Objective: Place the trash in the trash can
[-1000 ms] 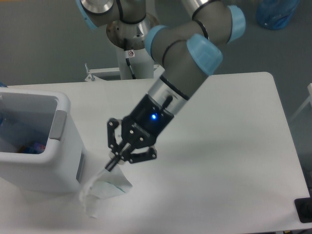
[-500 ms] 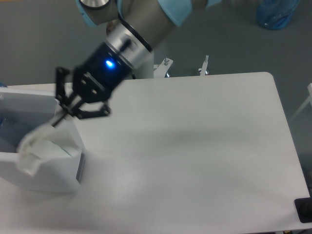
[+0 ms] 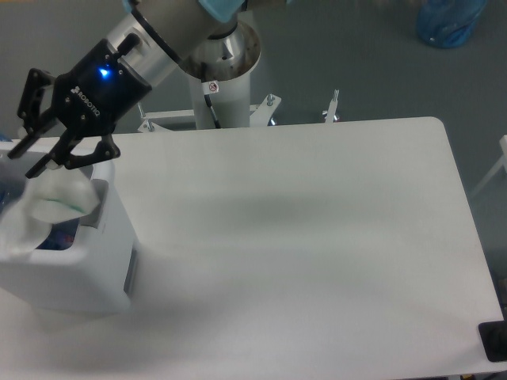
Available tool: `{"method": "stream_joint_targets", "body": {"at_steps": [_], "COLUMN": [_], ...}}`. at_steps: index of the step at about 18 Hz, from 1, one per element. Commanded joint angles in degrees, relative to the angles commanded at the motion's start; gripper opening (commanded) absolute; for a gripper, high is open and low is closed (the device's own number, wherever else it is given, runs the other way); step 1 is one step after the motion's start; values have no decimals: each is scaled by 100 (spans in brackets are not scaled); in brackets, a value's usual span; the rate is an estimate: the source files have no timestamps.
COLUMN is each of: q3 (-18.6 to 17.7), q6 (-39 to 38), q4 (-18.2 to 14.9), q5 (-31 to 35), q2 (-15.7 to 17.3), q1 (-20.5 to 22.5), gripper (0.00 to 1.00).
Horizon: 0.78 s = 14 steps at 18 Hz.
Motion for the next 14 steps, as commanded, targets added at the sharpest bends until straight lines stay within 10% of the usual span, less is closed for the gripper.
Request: {"method": "stream_joint_targets", "body": {"at_steps": [6, 11, 14], "q3": [263, 1887, 2162], "q6": [158, 272, 937], "q4": [79, 0, 0], "q5": [78, 2053, 2933], "q2": [-210, -1229, -1573], "q1": [17, 35, 35], "gripper": [100, 100, 100]}}
